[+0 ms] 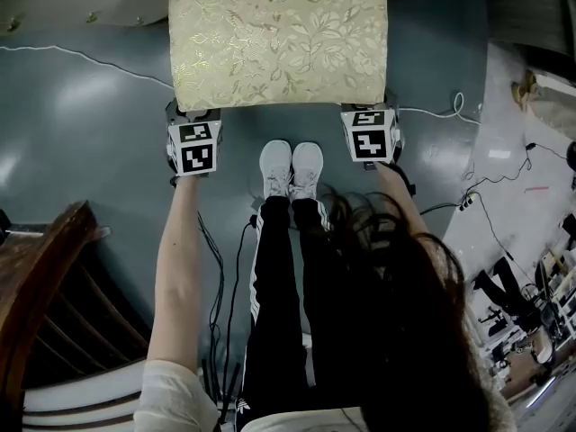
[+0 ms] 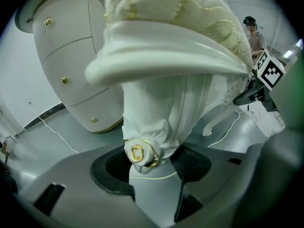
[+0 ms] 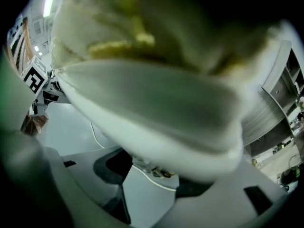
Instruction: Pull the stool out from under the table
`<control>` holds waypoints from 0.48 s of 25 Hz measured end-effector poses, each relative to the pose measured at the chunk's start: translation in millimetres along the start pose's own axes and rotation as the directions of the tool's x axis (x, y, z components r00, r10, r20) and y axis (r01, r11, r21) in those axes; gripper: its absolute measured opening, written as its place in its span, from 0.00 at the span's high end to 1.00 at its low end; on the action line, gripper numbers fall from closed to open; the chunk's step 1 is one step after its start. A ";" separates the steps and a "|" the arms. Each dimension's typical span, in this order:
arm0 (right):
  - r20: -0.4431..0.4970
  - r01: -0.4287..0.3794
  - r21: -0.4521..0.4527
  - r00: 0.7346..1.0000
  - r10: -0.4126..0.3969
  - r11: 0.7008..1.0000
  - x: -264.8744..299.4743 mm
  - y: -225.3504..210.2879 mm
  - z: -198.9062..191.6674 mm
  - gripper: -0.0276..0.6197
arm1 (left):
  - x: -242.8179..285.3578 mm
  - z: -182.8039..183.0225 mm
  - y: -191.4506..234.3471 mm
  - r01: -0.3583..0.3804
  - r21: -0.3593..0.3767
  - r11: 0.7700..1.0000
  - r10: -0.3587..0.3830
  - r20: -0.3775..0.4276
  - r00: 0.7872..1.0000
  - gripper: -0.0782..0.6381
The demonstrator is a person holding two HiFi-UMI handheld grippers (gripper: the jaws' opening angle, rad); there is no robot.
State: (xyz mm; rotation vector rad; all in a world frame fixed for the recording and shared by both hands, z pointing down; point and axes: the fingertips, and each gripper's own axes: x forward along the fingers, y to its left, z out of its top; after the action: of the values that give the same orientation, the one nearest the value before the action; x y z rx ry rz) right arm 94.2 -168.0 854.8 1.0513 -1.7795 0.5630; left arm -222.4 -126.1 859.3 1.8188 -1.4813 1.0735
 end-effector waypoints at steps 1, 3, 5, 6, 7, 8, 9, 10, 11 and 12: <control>-0.005 0.000 0.002 1.000 0.000 1.000 -0.6 0.7 -1.1 0.53 | -0.1 -0.2 0.2 0.004 0.001 1.000 -0.004 -0.007 1.000 0.53; -0.016 0.000 0.004 1.000 0.000 1.000 -0.8 1.2 -3.6 0.53 | 0.6 -1.2 -0.1 0.014 0.003 1.000 -0.014 -0.020 1.000 0.53; -0.028 0.000 0.005 1.000 0.000 1.000 -0.6 1.0 -5.3 0.53 | 1.8 -1.9 -0.4 0.020 0.007 1.000 -0.020 -0.034 0.999 0.53; -0.036 0.000 0.006 0.999 0.000 1.000 -0.9 1.2 -6.1 0.53 | 1.9 -2.4 -0.2 0.022 0.009 1.000 -0.021 -0.041 0.999 0.53; -0.043 -0.001 0.008 0.999 0.002 1.000 -1.6 1.7 -6.6 0.53 | 1.6 -3.1 0.2 0.023 0.010 1.000 -0.022 -0.050 0.998 0.53; -0.047 -0.003 0.011 0.999 0.003 1.000 -2.6 2.2 -6.3 0.53 | 1.0 -4.1 0.4 0.025 0.010 1.000 -0.024 -0.060 0.998 0.53; -0.049 -0.005 0.011 0.999 0.005 1.000 -3.7 2.7 -5.9 0.53 | 0.2 -4.8 0.5 0.028 0.010 1.000 -0.027 -0.071 0.997 0.53; -0.053 -0.007 0.008 0.999 0.007 1.000 -4.7 3.0 -5.5 0.53 | -0.5 -4.8 0.5 0.031 0.011 0.999 -0.030 -0.079 0.996 0.53; -0.057 -0.009 0.002 0.998 0.009 1.000 -5.7 3.3 -5.3 0.53 | -1.0 -4.1 0.5 0.035 0.014 0.999 -0.034 -0.086 0.996 0.53; -0.062 -0.010 -0.002 0.998 0.010 1.000 -6.6 3.6 -5.5 0.54 | -1.5 -3.5 0.7 0.039 0.018 0.999 -0.037 -0.093 0.995 0.53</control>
State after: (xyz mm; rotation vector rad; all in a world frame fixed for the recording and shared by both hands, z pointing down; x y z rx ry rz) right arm 95.0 -159.3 851.6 1.0130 -1.7317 0.5935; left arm -223.9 -122.7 859.8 1.7780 -1.3816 1.1419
